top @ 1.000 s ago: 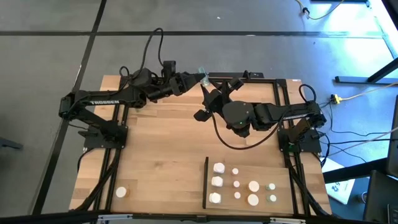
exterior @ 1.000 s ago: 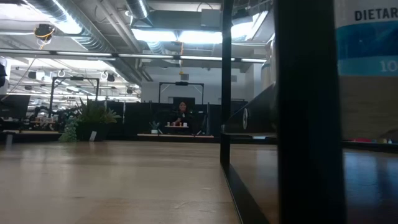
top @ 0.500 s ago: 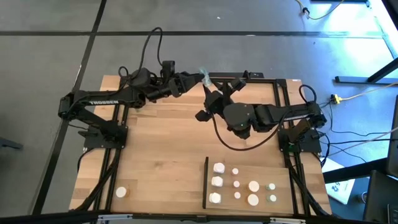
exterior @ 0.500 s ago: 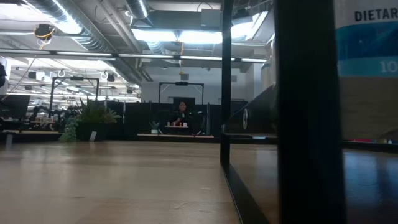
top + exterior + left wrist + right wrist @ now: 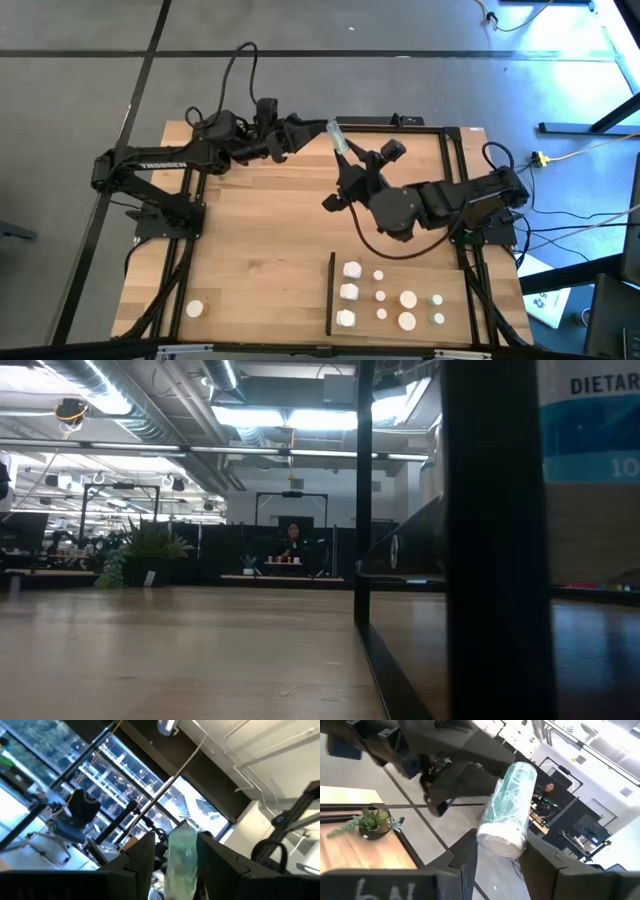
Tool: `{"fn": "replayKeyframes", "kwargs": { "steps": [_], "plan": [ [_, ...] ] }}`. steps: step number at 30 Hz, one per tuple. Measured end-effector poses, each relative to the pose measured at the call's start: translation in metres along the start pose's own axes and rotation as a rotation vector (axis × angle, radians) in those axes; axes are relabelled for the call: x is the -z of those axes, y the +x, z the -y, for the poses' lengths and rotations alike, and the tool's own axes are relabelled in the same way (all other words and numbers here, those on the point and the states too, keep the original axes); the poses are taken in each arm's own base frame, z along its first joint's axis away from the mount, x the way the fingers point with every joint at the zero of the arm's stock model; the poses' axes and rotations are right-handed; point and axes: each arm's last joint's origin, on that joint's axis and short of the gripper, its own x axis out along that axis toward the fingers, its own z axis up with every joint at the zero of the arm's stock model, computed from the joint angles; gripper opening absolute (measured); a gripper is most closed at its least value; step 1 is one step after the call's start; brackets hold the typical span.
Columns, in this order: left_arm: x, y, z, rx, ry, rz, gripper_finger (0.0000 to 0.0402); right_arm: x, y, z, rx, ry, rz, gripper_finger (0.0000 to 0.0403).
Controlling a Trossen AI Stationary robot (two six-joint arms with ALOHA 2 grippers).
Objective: Pick and place medicine bottles onto shelf by color
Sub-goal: Put the bottom left blue pill bottle on the shelf
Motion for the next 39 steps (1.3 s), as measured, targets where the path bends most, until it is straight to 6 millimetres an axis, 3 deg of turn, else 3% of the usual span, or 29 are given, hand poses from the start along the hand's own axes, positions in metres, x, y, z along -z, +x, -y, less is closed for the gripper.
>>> {"fn": "replayKeyframes", "kwargs": {
  "steps": [8, 14, 20, 25, 33, 39],
  "plan": [
    [-0.003, -0.01, 0.016, 0.026, 0.115, -0.019, 0.0137, 0.003, -0.027, 0.005, 0.008, -0.02, 0.003, 0.013],
    [-0.005, -0.017, 0.023, 0.006, 0.159, -0.036, 0.0137, 0.027, -0.032, 0.008, -0.205, 0.043, -0.043, 0.013],
    [-0.009, -0.022, 0.027, 0.001, 0.174, -0.037, 0.0137, 0.063, -0.022, 0.016, -0.418, 0.121, -0.355, 0.013],
    [-0.003, -0.022, 0.022, -0.04, 0.274, -0.108, 0.0137, 0.081, -0.02, 0.021, -0.555, 0.122, -0.627, 0.013],
    [0.013, -0.027, 0.006, -0.17, 0.358, -0.3, 0.0137, 0.087, -0.024, 0.019, -0.786, 0.158, -0.876, 0.013],
    [0.016, -0.028, 0.005, -0.183, 0.389, -0.34, 0.0137, 0.088, -0.021, 0.019, -0.884, 0.212, -0.994, 0.013]
  ]
}}
